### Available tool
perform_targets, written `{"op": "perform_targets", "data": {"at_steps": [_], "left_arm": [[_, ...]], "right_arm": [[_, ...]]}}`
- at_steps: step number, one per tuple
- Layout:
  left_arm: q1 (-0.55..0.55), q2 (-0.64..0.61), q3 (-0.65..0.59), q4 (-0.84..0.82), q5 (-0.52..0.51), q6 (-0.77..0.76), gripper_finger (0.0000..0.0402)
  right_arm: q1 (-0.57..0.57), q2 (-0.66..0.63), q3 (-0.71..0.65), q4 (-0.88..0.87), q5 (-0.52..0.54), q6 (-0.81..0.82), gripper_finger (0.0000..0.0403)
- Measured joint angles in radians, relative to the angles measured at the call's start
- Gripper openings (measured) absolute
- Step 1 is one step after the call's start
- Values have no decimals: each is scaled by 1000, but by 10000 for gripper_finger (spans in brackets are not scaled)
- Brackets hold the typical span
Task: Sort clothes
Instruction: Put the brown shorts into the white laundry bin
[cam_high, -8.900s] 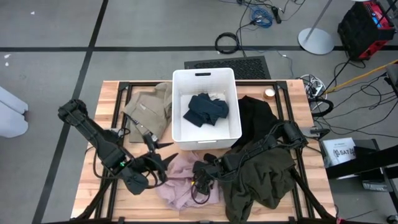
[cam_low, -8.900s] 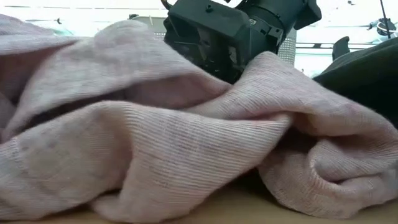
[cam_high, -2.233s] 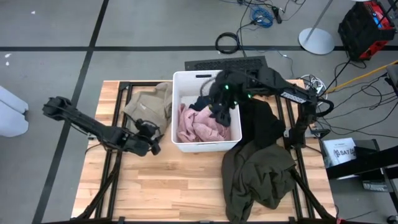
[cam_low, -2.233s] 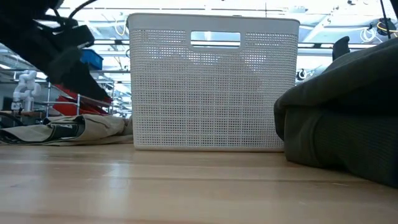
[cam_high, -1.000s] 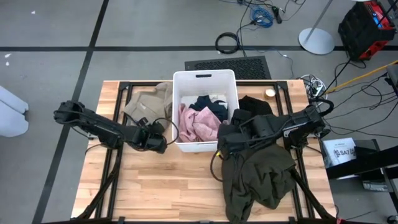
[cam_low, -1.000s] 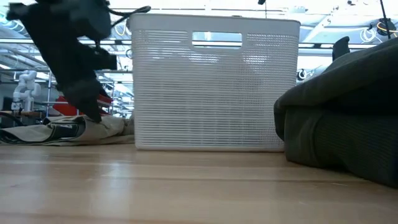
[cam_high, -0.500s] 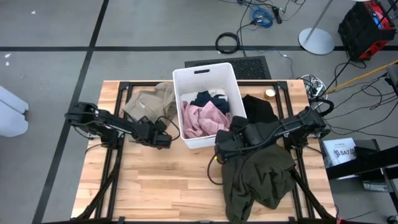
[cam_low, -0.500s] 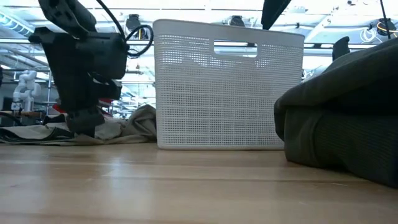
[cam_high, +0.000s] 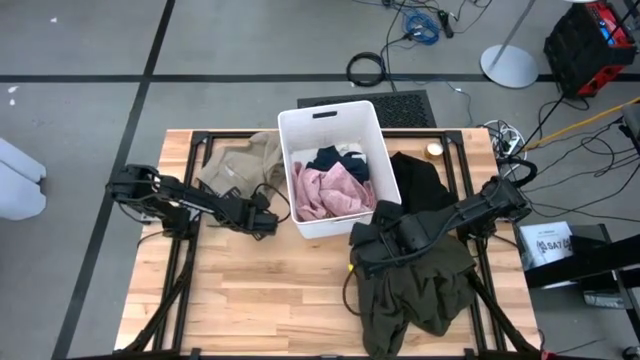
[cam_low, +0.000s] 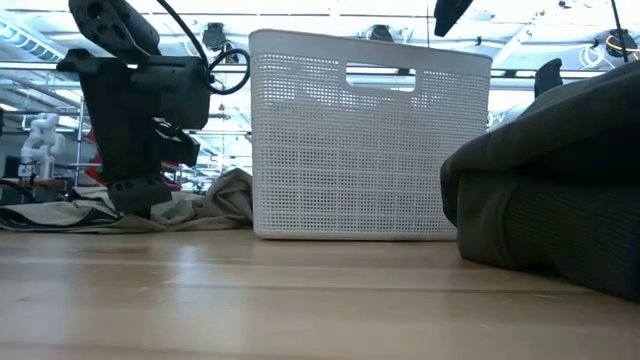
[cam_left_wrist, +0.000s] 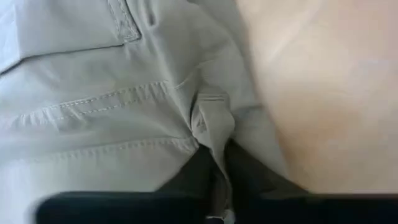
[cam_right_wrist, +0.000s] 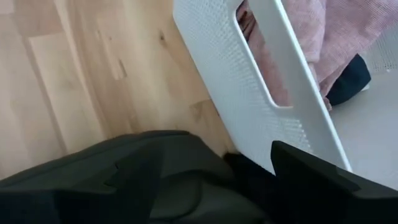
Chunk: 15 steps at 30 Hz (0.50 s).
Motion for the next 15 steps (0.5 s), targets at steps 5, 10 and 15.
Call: {"op": "perform_targets", "data": {"at_steps": [5,10,15], "left_arm": [[-21,-37,8,-11,27,19,14],[-99,-140,64,-145,99,-28,10],[-221,-292,155,-182,46,-60,10]], "right_arm": [[39,0,0,2,23,39,283],[76,0,0,2,60,75,283],[114,0,1,2,114,113,283]]}}
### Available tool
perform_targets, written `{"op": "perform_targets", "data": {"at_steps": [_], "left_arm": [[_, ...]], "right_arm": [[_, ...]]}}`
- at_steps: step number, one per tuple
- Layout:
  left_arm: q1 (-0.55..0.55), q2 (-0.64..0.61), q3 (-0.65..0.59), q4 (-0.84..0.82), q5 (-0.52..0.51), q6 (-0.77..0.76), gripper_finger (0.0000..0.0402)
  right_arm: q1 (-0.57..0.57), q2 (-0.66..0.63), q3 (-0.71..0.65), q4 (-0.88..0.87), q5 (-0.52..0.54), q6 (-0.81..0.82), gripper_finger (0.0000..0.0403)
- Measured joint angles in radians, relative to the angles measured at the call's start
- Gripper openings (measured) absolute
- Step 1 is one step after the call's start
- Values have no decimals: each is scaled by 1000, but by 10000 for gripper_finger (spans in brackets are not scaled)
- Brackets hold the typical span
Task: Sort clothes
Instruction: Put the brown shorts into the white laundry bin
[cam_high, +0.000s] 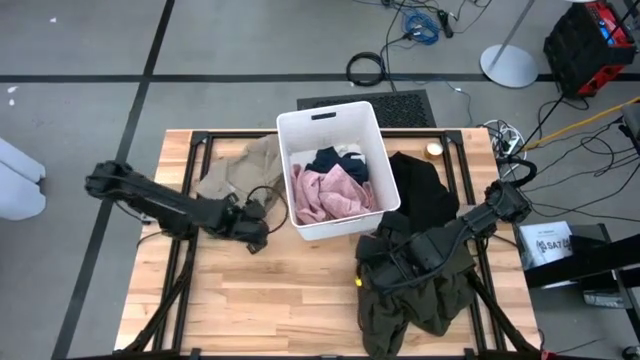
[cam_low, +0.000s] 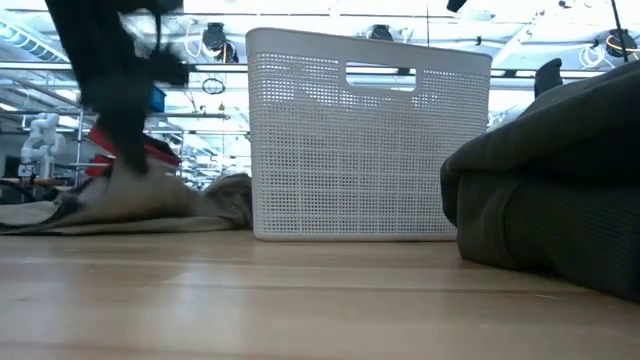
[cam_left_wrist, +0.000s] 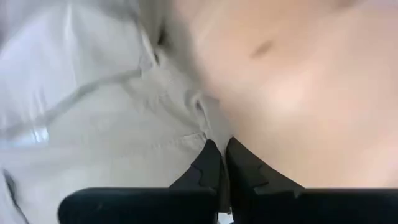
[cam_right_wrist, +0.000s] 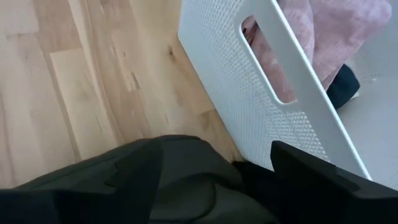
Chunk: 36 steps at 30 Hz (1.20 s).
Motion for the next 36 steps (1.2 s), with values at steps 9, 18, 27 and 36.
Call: {"op": "perform_targets", "data": {"at_steps": [9,18,27,36], "left_arm": [[-244,-239,137,164,-161,97,10],[-322,-342,152,366,-285,248,10],[-322,-341,152,364,-339,244,10],[-322,-340,152,351,-372,244,10]], "right_arm": [[42,0,0,36,26,26,283],[48,5,-37,421,58,-222,283],[32,27,-303,987,204,-385,283],[50,119,-464,1303,228,-664,283]]}}
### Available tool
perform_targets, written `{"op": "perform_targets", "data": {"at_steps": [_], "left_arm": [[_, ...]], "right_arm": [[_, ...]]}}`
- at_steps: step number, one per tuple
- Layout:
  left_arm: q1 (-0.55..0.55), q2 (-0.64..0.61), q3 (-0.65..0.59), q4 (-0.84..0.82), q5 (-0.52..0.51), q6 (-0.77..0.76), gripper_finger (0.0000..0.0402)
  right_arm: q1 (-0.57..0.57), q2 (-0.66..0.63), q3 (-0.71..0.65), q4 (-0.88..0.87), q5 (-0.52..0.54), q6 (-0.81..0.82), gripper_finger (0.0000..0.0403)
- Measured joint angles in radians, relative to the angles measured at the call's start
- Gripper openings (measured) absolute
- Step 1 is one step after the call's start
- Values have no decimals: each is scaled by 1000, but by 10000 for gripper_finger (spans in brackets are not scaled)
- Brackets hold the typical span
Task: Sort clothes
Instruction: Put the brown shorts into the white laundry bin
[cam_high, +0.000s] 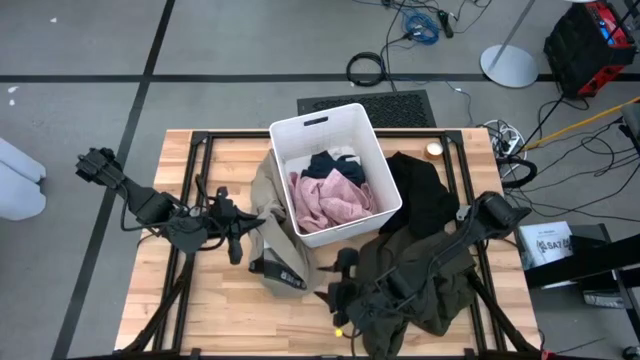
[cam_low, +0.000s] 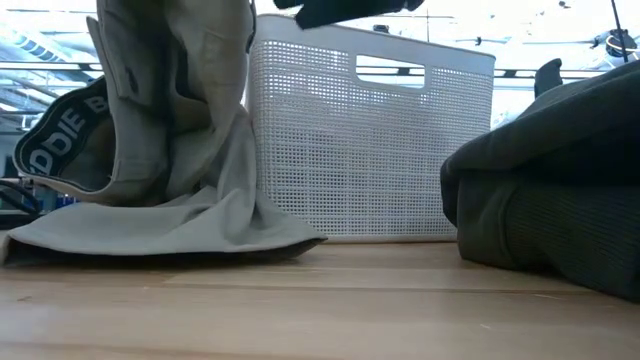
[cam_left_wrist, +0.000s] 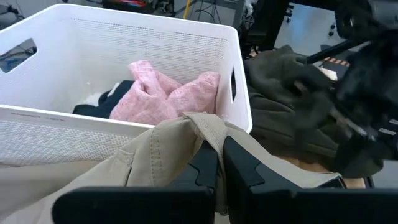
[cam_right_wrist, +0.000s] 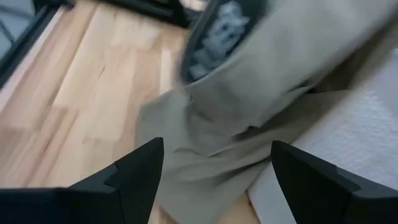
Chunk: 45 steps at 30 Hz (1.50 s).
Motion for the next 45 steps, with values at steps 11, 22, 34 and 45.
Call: {"op": "perform_targets", "data": {"at_steps": [11,22,34,45], "left_arm": [[0,2,0,-1,-18,-2,10],[0,2,0,-5,-22,-2,14],[0,26,0,-100,136,-11,22],[-15,223,0,-155,455,-37,137]], "right_arm": [[-7,83,2,295,151,-117,283],[-31,83,3,312,103,-65,184],[-36,44,2,201,77,-54,5],[-1,-129,3,-53,231,-4,2]]}}
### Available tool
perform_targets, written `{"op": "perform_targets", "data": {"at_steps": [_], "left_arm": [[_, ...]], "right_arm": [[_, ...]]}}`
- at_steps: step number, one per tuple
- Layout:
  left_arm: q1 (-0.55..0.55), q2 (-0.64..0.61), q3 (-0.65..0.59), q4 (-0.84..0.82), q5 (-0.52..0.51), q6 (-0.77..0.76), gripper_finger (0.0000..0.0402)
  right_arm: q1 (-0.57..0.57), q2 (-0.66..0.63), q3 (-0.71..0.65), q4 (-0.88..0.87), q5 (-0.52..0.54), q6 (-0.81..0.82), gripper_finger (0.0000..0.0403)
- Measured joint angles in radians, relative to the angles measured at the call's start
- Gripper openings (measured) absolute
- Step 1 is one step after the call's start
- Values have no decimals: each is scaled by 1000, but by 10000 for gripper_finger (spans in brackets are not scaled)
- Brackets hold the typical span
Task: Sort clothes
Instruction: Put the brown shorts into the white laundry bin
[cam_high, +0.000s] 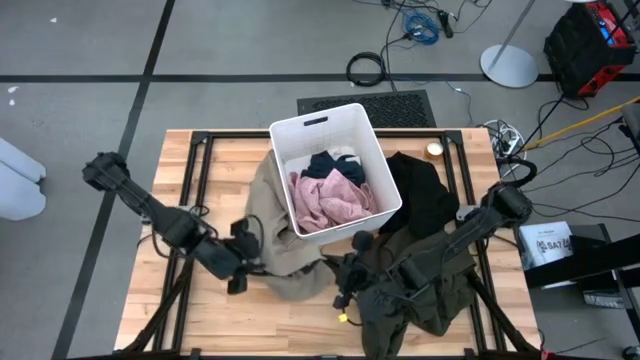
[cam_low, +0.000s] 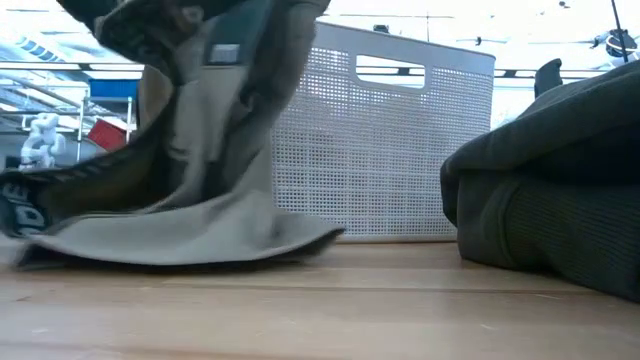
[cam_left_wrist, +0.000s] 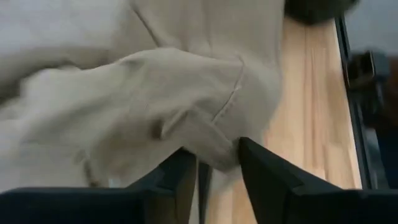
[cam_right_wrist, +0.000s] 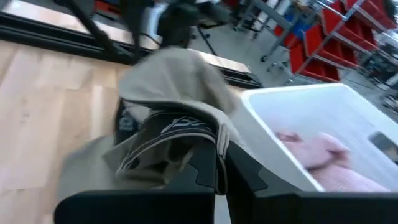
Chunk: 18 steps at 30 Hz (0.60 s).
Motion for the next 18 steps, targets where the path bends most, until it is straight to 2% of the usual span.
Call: {"op": "perform_targets", "data": {"at_steps": [7,14,18], "left_arm": [[-48,116,0,-11,26,-15,162],[-126,220,0,-143,27,-79,162],[-167,279,-13,-158,-43,-122,162]], "right_arm": [[26,-50,0,-142,61,105,1],[28,-56,0,-177,58,136,1],[29,-56,0,-218,57,170,0]]}}
